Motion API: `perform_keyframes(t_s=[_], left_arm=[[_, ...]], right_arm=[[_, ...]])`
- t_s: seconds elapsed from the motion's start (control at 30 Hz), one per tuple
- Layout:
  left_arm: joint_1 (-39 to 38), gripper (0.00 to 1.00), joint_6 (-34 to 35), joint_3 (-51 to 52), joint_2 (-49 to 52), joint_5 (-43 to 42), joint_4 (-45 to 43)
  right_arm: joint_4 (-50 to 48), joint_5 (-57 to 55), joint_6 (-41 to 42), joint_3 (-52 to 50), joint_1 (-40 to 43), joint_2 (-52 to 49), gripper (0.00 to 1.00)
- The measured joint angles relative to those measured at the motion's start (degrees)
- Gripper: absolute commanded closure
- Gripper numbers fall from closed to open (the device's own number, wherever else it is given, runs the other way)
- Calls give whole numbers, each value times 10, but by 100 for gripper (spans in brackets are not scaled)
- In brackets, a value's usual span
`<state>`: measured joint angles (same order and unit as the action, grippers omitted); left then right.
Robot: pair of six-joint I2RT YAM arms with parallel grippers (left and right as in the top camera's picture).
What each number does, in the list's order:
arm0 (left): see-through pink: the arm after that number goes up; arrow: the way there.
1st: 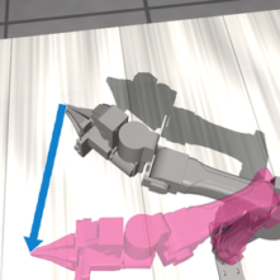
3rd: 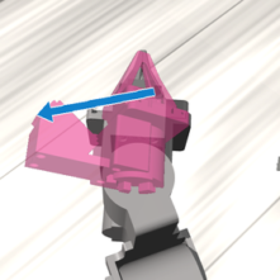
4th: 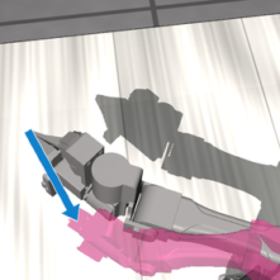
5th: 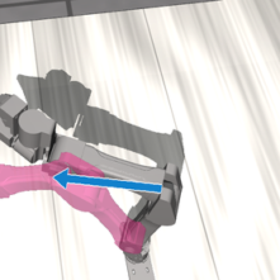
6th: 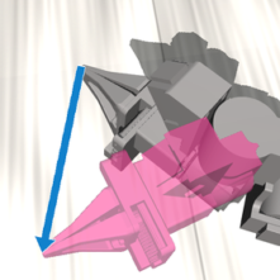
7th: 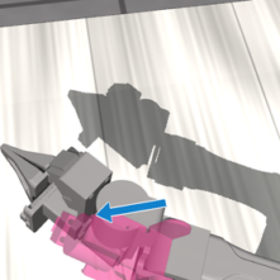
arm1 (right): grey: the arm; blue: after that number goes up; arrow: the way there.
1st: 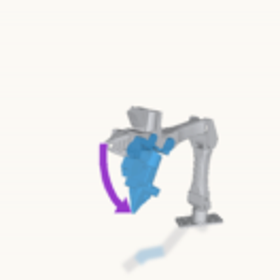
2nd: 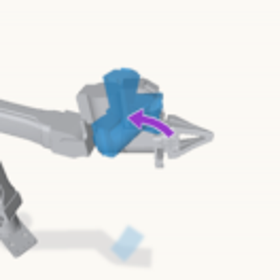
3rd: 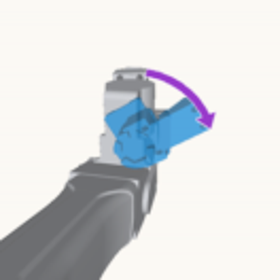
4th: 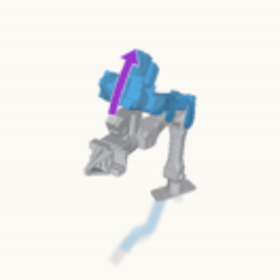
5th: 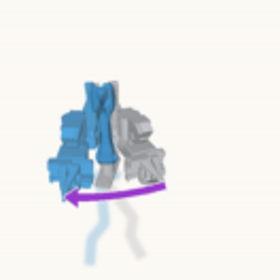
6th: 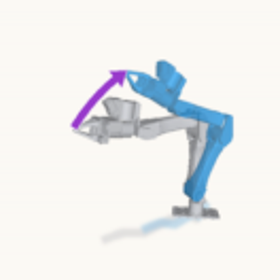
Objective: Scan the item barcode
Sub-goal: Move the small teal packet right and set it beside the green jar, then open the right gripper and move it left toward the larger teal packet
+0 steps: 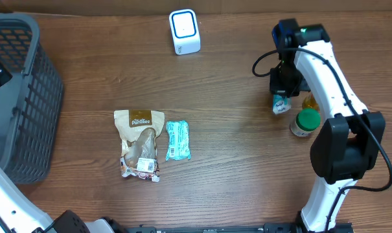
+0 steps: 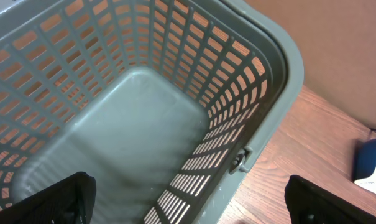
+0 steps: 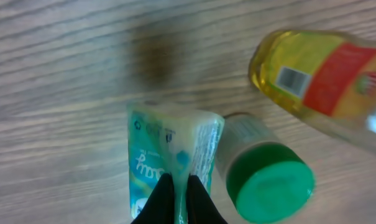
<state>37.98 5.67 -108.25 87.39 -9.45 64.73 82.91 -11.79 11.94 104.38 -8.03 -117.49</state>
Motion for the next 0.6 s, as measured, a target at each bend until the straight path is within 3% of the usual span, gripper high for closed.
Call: perform_keyframes(t_s=[0.4, 0.5, 0.6], left_arm=[[0, 0, 0, 0, 0, 0, 0], [0, 0, 0, 0, 0, 0, 0], [0, 0, 0, 0, 0, 0, 0]], right_arm=[[-87, -23, 0, -84, 0, 0, 94], [-92, -27, 0, -90, 0, 0, 85], [-97, -28, 2, -97, 0, 0, 70]])
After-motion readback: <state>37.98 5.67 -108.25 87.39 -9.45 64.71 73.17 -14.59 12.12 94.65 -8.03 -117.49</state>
